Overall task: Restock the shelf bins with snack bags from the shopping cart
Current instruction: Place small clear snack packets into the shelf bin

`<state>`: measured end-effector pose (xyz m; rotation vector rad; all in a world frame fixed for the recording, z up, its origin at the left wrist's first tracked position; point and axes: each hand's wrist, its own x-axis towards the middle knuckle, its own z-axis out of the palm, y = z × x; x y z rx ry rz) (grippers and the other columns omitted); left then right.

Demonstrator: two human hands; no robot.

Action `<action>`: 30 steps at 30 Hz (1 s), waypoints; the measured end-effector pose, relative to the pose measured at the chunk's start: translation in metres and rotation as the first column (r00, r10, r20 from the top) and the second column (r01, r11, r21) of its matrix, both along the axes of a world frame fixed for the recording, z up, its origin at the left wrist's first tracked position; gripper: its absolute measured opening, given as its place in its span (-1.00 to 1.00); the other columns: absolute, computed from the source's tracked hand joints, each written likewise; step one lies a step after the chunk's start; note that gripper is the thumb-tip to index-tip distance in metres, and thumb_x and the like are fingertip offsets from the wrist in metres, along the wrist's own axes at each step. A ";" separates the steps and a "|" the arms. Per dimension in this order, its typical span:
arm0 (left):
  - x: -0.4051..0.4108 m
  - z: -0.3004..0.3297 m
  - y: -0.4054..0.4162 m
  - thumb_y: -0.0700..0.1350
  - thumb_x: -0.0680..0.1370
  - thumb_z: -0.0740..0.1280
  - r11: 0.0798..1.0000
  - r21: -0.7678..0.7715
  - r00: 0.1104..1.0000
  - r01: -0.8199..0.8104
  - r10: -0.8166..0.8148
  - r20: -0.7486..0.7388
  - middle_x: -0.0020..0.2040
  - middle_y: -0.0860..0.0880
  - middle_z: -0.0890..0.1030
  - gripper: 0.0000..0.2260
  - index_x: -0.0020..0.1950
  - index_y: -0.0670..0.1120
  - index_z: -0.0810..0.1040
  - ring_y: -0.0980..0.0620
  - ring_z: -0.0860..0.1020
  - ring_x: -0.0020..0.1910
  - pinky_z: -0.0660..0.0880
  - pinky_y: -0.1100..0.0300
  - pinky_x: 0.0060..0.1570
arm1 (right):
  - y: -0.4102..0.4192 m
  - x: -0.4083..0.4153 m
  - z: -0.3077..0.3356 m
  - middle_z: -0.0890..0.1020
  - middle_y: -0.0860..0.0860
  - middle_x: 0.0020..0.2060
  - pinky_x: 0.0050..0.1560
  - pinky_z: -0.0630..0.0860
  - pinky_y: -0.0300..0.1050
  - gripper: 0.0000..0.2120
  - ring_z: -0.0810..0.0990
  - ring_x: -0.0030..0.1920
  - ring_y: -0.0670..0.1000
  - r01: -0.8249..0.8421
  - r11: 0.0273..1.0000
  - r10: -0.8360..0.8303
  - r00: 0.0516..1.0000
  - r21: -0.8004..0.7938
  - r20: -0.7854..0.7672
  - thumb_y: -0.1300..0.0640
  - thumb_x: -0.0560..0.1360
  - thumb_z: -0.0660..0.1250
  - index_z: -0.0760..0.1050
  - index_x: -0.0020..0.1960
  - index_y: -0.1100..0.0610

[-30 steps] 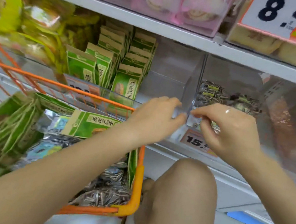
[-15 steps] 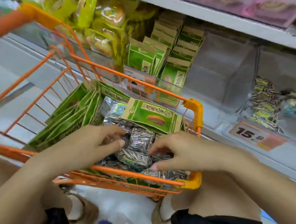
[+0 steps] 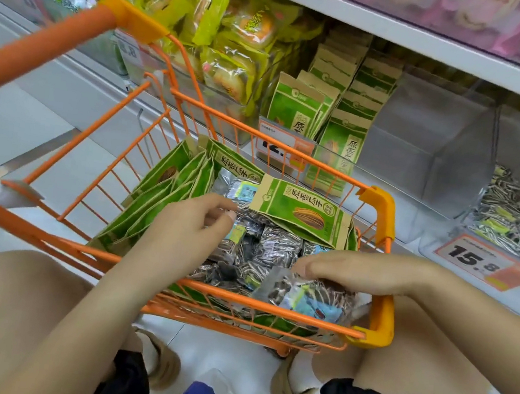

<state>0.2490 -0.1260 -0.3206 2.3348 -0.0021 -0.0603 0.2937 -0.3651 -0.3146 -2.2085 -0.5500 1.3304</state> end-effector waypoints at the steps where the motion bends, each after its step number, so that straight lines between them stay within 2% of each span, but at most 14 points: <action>1: 0.001 0.001 0.002 0.01 0.59 0.22 1.000 -0.013 1.000 -0.008 0.008 -0.014 -0.09 0.18 0.58 -0.83 0.14 0.11 0.54 0.25 0.52 -0.10 0.45 0.31 -0.14 | -0.001 0.001 -0.001 0.59 0.02 -0.09 0.08 0.47 0.03 -0.54 0.56 -0.08 0.01 0.089 0.994 -0.087 0.995 0.058 -0.042 -0.18 0.52 0.11 0.47 0.06 0.21; 4: 0.007 0.008 0.010 0.04 0.58 0.22 0.999 0.042 0.999 0.009 -0.007 -0.037 -0.04 0.19 0.58 -0.77 0.21 0.08 0.52 0.18 0.53 -0.04 0.43 0.25 -0.16 | -0.001 0.002 -0.002 0.68 0.10 0.03 0.17 0.53 0.10 -0.55 0.65 0.08 0.18 0.518 0.836 -0.465 0.844 0.181 -0.267 -0.26 0.50 0.22 0.55 0.12 0.08; 7: 0.019 0.014 0.014 0.07 0.57 0.25 0.966 0.240 0.995 0.097 -0.085 -0.060 0.20 0.06 0.55 -0.62 0.38 0.04 0.40 0.06 0.51 0.15 0.47 0.18 -0.01 | 0.005 0.006 -0.005 0.68 0.06 0.08 0.13 0.52 0.11 -0.49 0.65 0.10 0.13 0.751 0.584 -0.599 0.654 0.307 -0.462 -0.31 0.45 0.12 0.54 0.20 -0.03; 8: 0.024 0.015 0.013 0.09 0.55 0.28 0.918 0.353 0.983 0.181 -0.154 -0.101 0.31 0.03 0.50 -0.54 0.43 0.04 0.33 0.02 0.47 0.24 0.45 0.15 0.11 | 0.009 0.005 -0.005 0.68 0.07 0.08 0.07 0.54 0.09 -0.49 0.66 0.07 0.11 0.794 0.502 -0.601 0.605 0.343 -0.522 -0.29 0.47 0.12 0.53 0.23 -0.02; 10: 0.031 0.012 0.009 0.20 0.48 0.32 0.724 0.581 0.928 0.373 -0.281 -0.245 0.44 0.01 0.35 -0.37 0.49 0.06 0.20 -0.04 0.33 0.39 0.30 0.02 0.35 | 0.015 0.005 -0.007 0.68 0.09 0.03 0.01 0.55 0.07 -0.57 0.67 -0.01 0.09 0.855 0.356 -0.606 0.519 0.378 -0.604 -0.19 0.50 0.19 0.54 0.20 0.05; 13: 0.038 0.002 0.000 0.25 0.43 0.34 0.473 0.742 0.879 0.475 -0.293 -0.375 0.52 -0.02 0.20 -0.26 0.52 0.06 0.13 -0.09 0.04 0.52 -0.08 -0.13 0.48 | 0.015 0.006 -0.007 0.65 0.14 0.11 0.08 0.56 0.09 -0.54 0.64 0.01 0.11 0.892 0.213 -0.629 0.438 0.400 -0.642 -0.05 0.42 0.31 0.52 0.26 0.12; 15: 0.040 -0.005 -0.005 0.21 0.44 0.35 0.394 0.773 0.861 0.498 -0.335 -0.384 0.53 -0.04 0.18 -0.24 0.53 0.03 0.10 -0.09 -0.04 0.53 -0.18 -0.16 0.47 | 0.012 0.008 -0.008 0.62 0.15 0.17 0.05 0.56 0.08 -0.51 0.64 0.01 0.12 0.909 0.155 -0.643 0.390 0.386 -0.660 -0.02 0.46 0.29 0.46 0.34 0.15; 18: 0.042 -0.013 -0.007 0.17 0.45 0.35 0.357 0.762 0.827 0.541 -0.389 -0.405 0.46 -0.08 0.32 -0.27 0.51 -0.01 0.14 -0.07 0.12 0.51 -0.14 -0.12 0.47 | 0.010 0.009 -0.009 0.65 0.13 0.13 -0.04 0.62 0.05 -0.61 0.67 -0.01 0.10 0.913 0.117 -0.619 0.374 0.390 -0.690 -0.02 0.60 0.15 0.46 0.34 0.12; 21: 0.040 -0.012 -0.005 0.10 0.47 0.26 0.489 0.722 0.850 0.489 -0.452 -0.270 -0.02 0.04 0.59 -0.59 0.26 -0.03 0.42 0.02 0.51 0.14 0.12 -0.03 0.46 | 0.010 0.007 -0.009 0.65 0.12 0.14 -0.03 0.64 0.03 -0.62 0.65 0.09 0.11 0.902 0.109 -0.584 0.398 0.418 -0.708 -0.05 0.62 0.08 0.46 0.32 0.09; 22: 0.039 -0.009 -0.003 0.09 0.48 0.22 0.560 0.691 0.866 0.456 -0.459 -0.200 -0.19 0.09 0.55 -0.69 0.14 -0.02 0.45 0.05 0.55 -0.05 0.34 0.05 0.31 | 0.009 0.007 -0.008 0.65 0.12 0.14 -0.02 0.64 0.03 -0.61 0.65 0.12 0.11 0.901 0.100 -0.583 0.397 0.422 -0.709 -0.06 0.63 0.07 0.45 0.32 0.09; 23: 0.037 -0.005 -0.002 0.10 0.49 0.19 0.627 0.663 0.885 0.409 -0.449 -0.122 -0.30 0.12 0.49 -0.75 0.08 0.01 0.45 0.09 0.55 -0.19 0.49 0.15 0.03 | 0.009 0.007 -0.008 0.64 0.12 0.15 0.01 0.63 0.04 -0.60 0.63 0.14 0.12 0.901 0.089 -0.587 0.392 0.424 -0.708 -0.07 0.63 0.06 0.44 0.33 0.09; 24: 0.035 -0.001 -0.001 0.12 0.50 0.18 0.683 0.639 0.904 0.354 -0.424 -0.047 -0.36 0.12 0.46 -0.76 0.07 0.03 0.45 0.13 0.51 -0.31 0.48 0.23 -0.25 | 0.008 0.007 -0.008 0.63 0.12 0.16 0.04 0.62 0.05 -0.59 0.62 0.16 0.13 0.902 0.076 -0.594 0.384 0.426 -0.707 -0.08 0.63 0.06 0.43 0.35 0.10; 26: 0.030 0.011 0.003 0.20 0.49 0.17 0.772 0.581 0.938 0.258 -0.345 0.043 -0.43 0.13 0.47 -0.71 0.09 0.07 0.47 0.23 0.45 -0.45 0.38 0.29 -0.49 | 0.007 0.008 -0.009 0.63 0.12 0.18 0.06 0.61 0.07 -0.57 0.61 0.18 0.13 0.900 0.054 -0.613 0.371 0.432 -0.697 -0.10 0.63 0.06 0.41 0.37 0.09; 30: 0.014 0.042 0.009 0.23 0.41 0.18 0.937 0.349 0.952 0.008 -0.114 0.284 -0.43 0.10 0.52 -0.70 -0.03 0.09 0.50 0.19 0.48 -0.43 0.35 0.22 -0.48 | 0.004 0.010 -0.012 0.63 0.12 0.18 0.10 0.58 0.12 -0.59 0.60 0.19 0.15 0.900 0.003 -0.649 0.333 0.436 -0.684 -0.06 0.64 0.05 0.42 0.36 0.11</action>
